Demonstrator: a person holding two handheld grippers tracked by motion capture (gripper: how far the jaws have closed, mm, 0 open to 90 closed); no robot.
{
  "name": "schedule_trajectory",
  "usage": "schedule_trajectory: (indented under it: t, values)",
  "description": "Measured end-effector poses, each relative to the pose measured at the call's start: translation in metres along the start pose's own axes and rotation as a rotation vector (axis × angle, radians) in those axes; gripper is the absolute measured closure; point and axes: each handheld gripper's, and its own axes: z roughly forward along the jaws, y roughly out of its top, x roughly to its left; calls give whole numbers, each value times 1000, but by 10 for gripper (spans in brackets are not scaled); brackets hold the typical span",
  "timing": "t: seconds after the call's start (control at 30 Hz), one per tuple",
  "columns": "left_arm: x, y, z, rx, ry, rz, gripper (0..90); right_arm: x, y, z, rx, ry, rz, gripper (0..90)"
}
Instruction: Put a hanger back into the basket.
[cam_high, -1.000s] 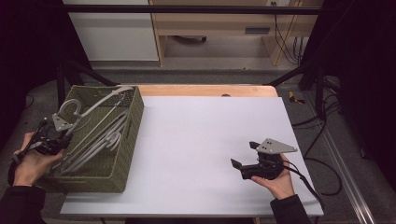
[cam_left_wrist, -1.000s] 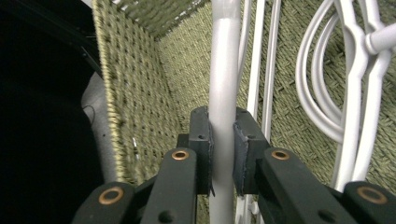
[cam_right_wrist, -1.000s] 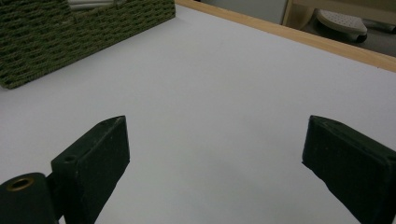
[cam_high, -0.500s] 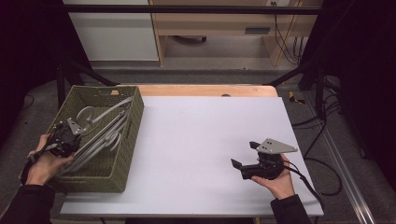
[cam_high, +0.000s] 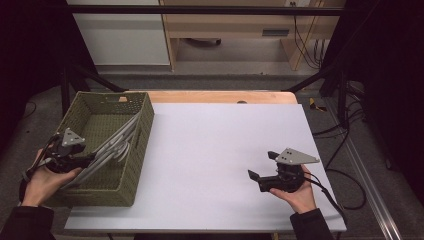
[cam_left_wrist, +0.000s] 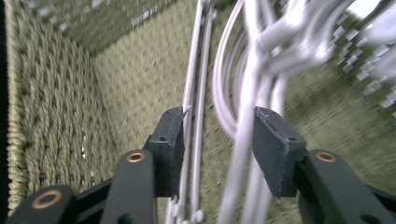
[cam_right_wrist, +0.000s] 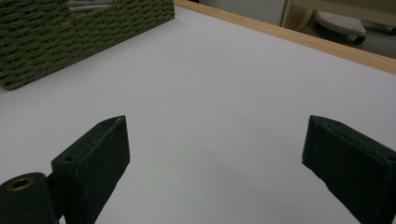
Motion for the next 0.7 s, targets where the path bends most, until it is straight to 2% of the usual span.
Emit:
schedule_trajectory:
  t: [0.13, 0.33, 0.4, 0.53, 0.63, 0.7]
  values:
    - [-7, 6, -16, -103, -46, -21, 440, 0, 0, -1, -5, -3, 0, 80]
    - [-29, 13, -34, -257, -128, -29, 324, -2, 1, -4, -25, -7, 2, 79]
    - [-38, 16, -38, -298, -168, -35, 279, -1, 1, -5, -31, -8, 5, 78]
    - [-57, 22, -41, -403, -252, -76, 232, -2, 2, -7, -37, -11, 5, 73]
    - [-74, 26, -39, -447, -314, -89, 185, -2, 2, -9, -46, -11, 8, 70]
    - [-84, 28, -36, -456, -332, -90, 154, -2, 2, -10, -55, -13, 7, 66]
